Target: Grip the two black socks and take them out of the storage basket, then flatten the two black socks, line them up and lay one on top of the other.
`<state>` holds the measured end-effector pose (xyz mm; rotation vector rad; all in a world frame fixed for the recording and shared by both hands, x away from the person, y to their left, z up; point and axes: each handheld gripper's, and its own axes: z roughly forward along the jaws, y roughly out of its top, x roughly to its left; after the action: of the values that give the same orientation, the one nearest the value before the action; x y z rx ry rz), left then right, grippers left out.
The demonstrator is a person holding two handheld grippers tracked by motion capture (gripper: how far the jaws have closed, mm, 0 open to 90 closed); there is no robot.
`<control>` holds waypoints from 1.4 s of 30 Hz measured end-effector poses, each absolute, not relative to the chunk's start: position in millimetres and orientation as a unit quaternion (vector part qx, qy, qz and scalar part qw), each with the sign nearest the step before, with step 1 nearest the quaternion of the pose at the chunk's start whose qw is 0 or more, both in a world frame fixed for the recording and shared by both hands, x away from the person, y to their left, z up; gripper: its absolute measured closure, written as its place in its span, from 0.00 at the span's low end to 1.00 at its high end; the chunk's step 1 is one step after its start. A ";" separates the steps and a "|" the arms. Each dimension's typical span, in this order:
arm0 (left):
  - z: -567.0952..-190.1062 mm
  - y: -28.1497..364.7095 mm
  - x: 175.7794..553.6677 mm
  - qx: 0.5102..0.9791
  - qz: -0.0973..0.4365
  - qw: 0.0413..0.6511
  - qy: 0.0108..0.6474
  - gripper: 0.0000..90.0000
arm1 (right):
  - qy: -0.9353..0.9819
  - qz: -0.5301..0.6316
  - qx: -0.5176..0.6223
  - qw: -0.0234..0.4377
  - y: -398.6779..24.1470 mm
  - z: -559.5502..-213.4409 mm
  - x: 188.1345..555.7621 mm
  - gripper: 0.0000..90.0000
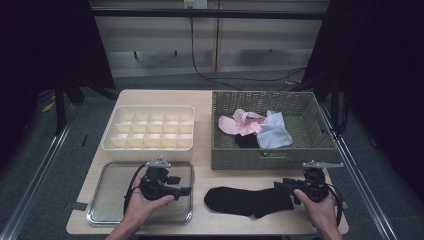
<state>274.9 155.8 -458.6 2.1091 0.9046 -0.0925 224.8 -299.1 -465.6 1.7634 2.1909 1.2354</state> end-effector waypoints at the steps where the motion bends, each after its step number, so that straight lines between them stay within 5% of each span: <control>1: -459.3 159.2 274.3 0.836 -0.035 0.412 0.360 0.40 | 0.714 0.402 0.572 0.036 -298.3 -465.3 225.9 0.54; 42: -464.2 220.9 277.9 0.801 -0.004 0.433 0.414 0.34 | 0.747 0.439 0.499 0.031 -260.3 -398.2 248.7 0.56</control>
<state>277.9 220.9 -464.2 1.9946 1.0317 -0.0105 248.7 -260.3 -398.2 1.5369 2.3001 1.3522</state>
